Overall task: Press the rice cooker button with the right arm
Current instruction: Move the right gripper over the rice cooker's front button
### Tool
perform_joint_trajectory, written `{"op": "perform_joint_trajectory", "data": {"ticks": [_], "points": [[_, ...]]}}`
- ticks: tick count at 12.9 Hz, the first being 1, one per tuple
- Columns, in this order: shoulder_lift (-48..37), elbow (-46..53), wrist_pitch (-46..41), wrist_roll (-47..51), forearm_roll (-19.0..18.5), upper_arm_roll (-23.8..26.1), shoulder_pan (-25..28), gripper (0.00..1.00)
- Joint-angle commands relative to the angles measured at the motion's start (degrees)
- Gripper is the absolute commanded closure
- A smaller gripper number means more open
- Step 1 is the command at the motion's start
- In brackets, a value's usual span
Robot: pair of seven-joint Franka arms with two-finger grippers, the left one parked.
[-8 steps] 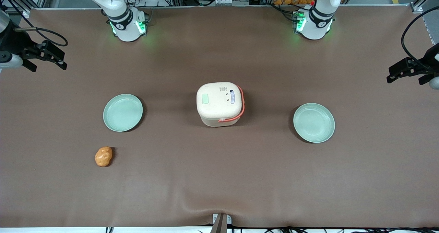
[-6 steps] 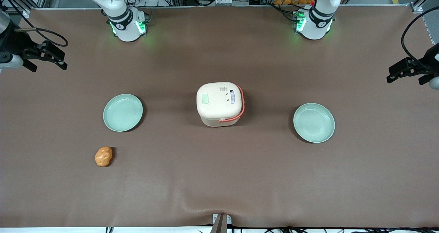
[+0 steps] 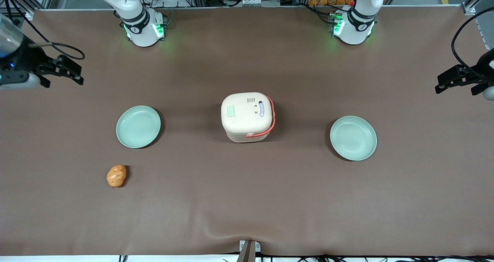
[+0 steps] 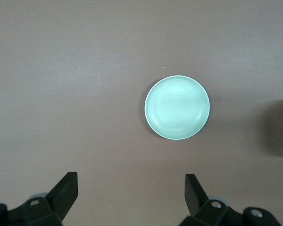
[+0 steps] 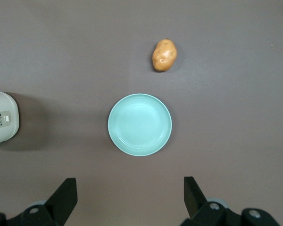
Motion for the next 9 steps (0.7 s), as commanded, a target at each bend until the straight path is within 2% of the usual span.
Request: {"op": "perform_joint_trajectory", "data": {"ticks": [1, 4, 9], "points": [[4.2, 3.6, 0.0, 0.0, 0.1, 0.0, 3.7, 0.00], [8.7, 8.1, 0.4, 5.8, 0.1, 0.0, 9.4, 0.00], [13.8, 10.3, 0.8, 17.8, -0.3, 0.0, 18.4, 0.00]]}}
